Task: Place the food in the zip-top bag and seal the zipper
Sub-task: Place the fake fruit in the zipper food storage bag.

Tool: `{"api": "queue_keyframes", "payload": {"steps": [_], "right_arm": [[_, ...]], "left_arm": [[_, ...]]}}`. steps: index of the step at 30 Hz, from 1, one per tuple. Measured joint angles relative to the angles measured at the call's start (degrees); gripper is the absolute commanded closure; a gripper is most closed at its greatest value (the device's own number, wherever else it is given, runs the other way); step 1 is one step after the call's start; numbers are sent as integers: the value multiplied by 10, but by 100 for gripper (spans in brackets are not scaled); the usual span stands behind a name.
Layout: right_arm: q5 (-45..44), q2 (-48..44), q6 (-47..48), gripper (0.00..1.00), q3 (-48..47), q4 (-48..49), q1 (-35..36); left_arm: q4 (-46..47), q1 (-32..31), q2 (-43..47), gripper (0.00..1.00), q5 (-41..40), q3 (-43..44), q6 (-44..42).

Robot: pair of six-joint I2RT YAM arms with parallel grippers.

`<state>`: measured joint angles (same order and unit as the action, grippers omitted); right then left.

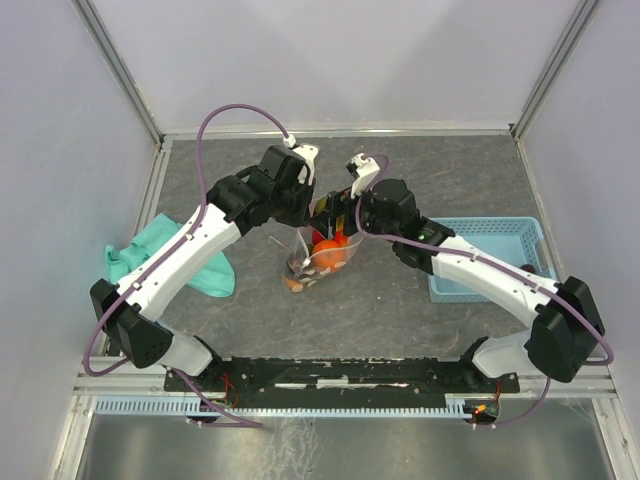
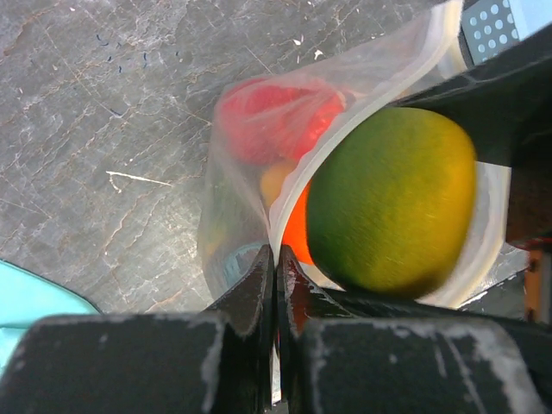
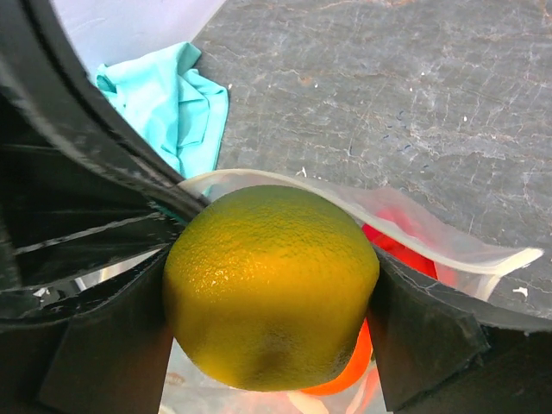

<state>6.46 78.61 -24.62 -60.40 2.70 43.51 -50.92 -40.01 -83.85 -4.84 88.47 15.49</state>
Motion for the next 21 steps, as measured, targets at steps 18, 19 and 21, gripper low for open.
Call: {"api": "queue_keyframes", "payload": {"steps": [18,19,21], "right_arm": [[-10,40,-17,3,28,58,6],[-10,40,-17,3,28,57,6],[-11,35,-18,2,27,49,6]], "left_arm": [[0,0,0,97,5,0,0],[0,0,0,97,5,0,0],[0,0,0,97,4,0,0]]}}
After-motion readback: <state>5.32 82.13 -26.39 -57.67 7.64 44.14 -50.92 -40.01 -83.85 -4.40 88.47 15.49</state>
